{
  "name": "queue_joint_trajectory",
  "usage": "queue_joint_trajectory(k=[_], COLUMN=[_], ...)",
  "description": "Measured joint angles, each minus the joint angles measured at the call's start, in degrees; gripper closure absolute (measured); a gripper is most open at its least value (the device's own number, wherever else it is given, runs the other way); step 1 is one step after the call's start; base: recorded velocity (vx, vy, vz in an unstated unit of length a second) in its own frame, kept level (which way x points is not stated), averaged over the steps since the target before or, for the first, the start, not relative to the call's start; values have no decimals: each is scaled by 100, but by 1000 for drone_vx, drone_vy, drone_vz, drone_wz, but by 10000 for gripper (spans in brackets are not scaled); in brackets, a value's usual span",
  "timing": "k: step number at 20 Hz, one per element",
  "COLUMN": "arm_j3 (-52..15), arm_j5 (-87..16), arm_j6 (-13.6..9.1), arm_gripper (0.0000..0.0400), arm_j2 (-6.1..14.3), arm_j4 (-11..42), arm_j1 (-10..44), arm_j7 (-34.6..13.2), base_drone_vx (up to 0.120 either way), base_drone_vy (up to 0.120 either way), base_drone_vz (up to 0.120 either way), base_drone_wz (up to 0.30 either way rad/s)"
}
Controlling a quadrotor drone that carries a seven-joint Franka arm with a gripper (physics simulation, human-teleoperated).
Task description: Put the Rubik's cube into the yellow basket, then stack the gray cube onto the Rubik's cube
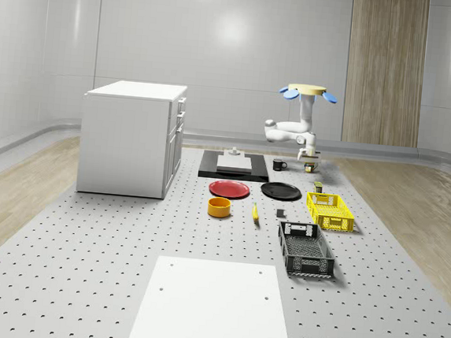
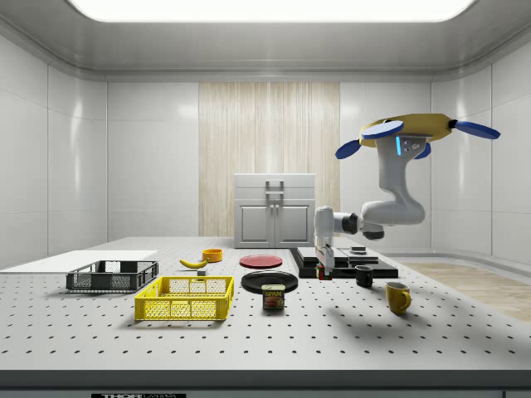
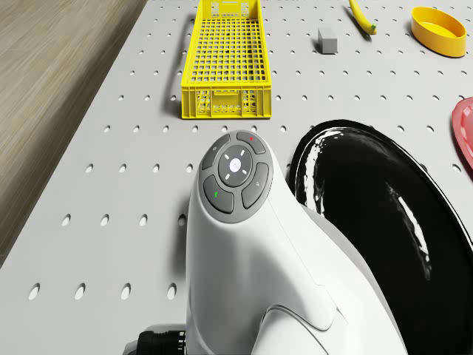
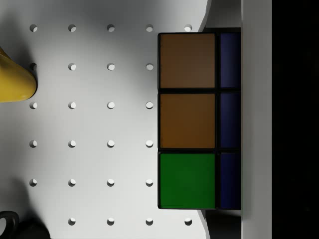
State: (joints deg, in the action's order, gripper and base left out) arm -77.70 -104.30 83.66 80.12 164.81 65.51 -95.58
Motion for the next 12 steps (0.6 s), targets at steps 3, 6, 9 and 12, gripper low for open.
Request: queue_joint_trajectory(k=[3, 6, 9, 12], arm_j3=[-17, -29, -39, -47], arm_j5=[28, 51, 72, 91], arm_j6=[40, 81, 121, 160], arm_gripper=[75, 75, 75, 75], arm_j2=[46, 91, 134, 177], arm_j4=[-1, -3, -5, -7], arm_j1=[12, 22, 32, 42], arm_j7=[-10, -20, -29, -37], base_drone_vx=[120, 120, 120, 120], base_drone_vy=[93, 67, 13, 120], base_drone_vz=[0, 0, 0, 0], base_drone_wz=[0, 0, 0, 0])
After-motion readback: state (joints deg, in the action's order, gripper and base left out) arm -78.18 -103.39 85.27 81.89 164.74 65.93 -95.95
